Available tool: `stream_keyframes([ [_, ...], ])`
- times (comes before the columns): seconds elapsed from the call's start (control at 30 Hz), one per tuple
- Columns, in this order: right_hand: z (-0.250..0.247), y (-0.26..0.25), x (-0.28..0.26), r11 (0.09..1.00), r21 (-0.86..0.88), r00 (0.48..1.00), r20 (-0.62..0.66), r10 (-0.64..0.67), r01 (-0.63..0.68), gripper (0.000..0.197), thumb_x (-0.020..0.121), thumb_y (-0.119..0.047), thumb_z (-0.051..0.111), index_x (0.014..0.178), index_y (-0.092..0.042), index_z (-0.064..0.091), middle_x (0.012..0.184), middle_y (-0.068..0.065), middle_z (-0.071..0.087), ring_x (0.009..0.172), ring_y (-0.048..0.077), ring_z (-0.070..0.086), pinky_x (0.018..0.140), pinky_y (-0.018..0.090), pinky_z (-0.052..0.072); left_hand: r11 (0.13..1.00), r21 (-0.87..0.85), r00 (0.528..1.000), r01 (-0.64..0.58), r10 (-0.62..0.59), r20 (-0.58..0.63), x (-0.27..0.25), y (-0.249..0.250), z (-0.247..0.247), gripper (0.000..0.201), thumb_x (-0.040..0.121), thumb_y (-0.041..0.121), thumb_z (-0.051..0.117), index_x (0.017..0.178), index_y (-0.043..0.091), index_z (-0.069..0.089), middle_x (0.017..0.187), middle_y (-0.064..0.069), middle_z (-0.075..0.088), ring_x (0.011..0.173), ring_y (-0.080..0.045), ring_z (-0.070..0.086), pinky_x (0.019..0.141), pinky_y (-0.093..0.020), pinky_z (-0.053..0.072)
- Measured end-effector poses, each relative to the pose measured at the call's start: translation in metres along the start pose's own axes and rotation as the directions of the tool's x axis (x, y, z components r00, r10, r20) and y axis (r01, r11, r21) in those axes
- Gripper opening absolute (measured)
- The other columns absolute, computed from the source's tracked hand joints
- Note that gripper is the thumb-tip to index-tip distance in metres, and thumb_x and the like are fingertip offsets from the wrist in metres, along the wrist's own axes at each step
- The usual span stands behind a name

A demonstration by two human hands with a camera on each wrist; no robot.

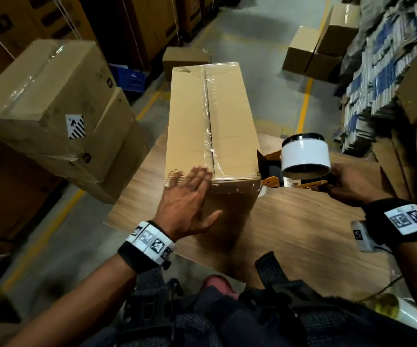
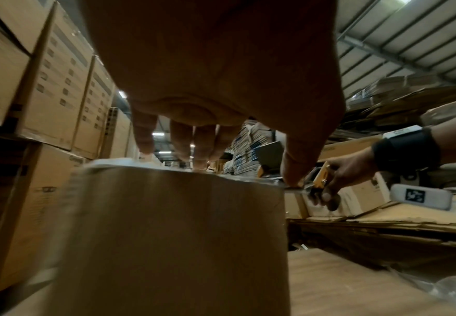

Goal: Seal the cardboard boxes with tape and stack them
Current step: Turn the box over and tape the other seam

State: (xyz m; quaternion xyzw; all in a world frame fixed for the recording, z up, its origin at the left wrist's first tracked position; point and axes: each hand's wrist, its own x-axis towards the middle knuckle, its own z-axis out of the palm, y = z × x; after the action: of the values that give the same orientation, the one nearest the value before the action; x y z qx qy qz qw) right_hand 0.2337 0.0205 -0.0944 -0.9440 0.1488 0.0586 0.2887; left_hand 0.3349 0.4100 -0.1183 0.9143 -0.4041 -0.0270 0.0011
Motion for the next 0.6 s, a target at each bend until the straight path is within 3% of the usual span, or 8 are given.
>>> stream_keyframes([
  [0.1,0.002,0.004,0.001,0.999,-0.033,1.0,-0.017,-0.024,0.024,0.04,0.08,-0.003,0.086,0.09,-0.033,0.062,0.077,-0.005,0.069,0.081,0.022,0.07,0.072,0.036,0.052,0.983,-0.057,0.981,-0.173,0.177,0.076,0.035,0.044,0.003,0.1,0.097,0.078,0.029,0.166,0.013,-0.004,0.174,-0.008,-0.002,0.161,-0.02,-0.004,0.131,-0.045,0.002],
  [0.13,0.001,0.004,0.001,0.999,-0.032,1.0,-0.004,-0.028,0.028,0.041,0.08,-0.003,0.085,0.089,-0.036,0.061,0.078,-0.004,0.07,0.08,0.022,0.069,0.073,0.036,0.052,0.977,-0.064,0.975,-0.201,0.206,0.088,0.046,0.056,0.006,0.102,0.097,0.077,0.031,0.166,0.012,-0.004,0.174,-0.008,-0.003,0.161,-0.02,-0.005,0.131,-0.043,0.0],
  [0.23,-0.006,0.012,0.001,0.999,0.035,0.999,0.035,-0.002,0.001,0.034,0.083,0.001,0.082,0.091,-0.028,0.068,0.077,-0.008,0.071,0.073,-0.006,0.066,0.066,0.016,0.047,0.978,-0.033,0.976,-0.205,0.207,0.068,0.059,0.069,0.019,0.104,0.096,0.078,0.035,0.167,0.012,-0.002,0.175,-0.008,-0.001,0.161,-0.019,-0.002,0.131,-0.038,0.0],
  [0.27,-0.01,0.014,-0.001,0.998,0.052,0.999,0.029,0.021,-0.023,0.024,0.084,0.002,0.081,0.094,-0.017,0.071,0.079,-0.006,0.07,0.078,-0.004,0.068,0.063,0.011,0.043,0.98,-0.027,0.979,-0.197,0.198,0.047,0.058,0.067,0.023,0.103,0.095,0.078,0.035,0.167,0.013,0.0,0.175,-0.007,0.001,0.161,-0.018,0.0,0.131,-0.037,0.001],
  [0.33,-0.021,0.019,-0.008,0.996,0.068,0.998,0.015,0.054,-0.055,0.017,0.086,0.007,0.076,0.101,0.0,0.07,0.09,0.001,0.067,0.09,0.016,0.065,0.059,0.006,0.04,0.98,-0.046,0.98,-0.195,0.196,0.021,0.055,0.063,0.029,0.101,0.095,0.077,0.036,0.167,0.014,0.003,0.175,-0.005,0.002,0.161,-0.017,0.004,0.131,-0.037,0.005],
  [0.43,-0.032,0.029,-0.016,0.996,0.078,0.999,0.015,0.04,-0.041,0.024,0.086,0.019,0.068,0.102,0.001,0.066,0.098,0.003,0.061,0.084,0.014,0.053,0.055,-0.004,0.035,0.979,-0.048,0.981,-0.196,0.196,-0.015,0.054,0.061,0.029,0.1,0.094,0.078,0.035,0.167,0.015,0.007,0.175,-0.003,0.004,0.161,-0.016,0.007,0.131,-0.038,0.011],
  [0.5,-0.037,0.038,-0.018,0.997,0.063,0.999,0.007,0.044,-0.045,0.021,0.086,0.015,0.071,0.105,0.007,0.069,0.095,0.005,0.061,0.09,0.019,0.054,0.054,-0.005,0.032,0.981,-0.051,0.982,-0.188,0.187,-0.018,0.055,0.063,0.029,0.1,0.094,0.078,0.035,0.168,0.015,0.008,0.175,-0.002,0.005,0.161,-0.015,0.007,0.131,-0.038,0.011],
  [0.6,-0.037,0.042,-0.016,0.998,0.045,0.999,0.032,0.031,-0.032,0.022,0.086,0.012,0.073,0.096,-0.007,0.067,0.085,-0.001,0.061,0.087,0.02,0.058,0.055,-0.003,0.035,0.983,-0.071,0.986,-0.167,0.166,-0.019,0.055,0.065,0.029,0.098,0.095,0.077,0.035,0.168,0.017,0.008,0.175,0.0,0.006,0.161,-0.013,0.006,0.13,-0.038,0.012],
])
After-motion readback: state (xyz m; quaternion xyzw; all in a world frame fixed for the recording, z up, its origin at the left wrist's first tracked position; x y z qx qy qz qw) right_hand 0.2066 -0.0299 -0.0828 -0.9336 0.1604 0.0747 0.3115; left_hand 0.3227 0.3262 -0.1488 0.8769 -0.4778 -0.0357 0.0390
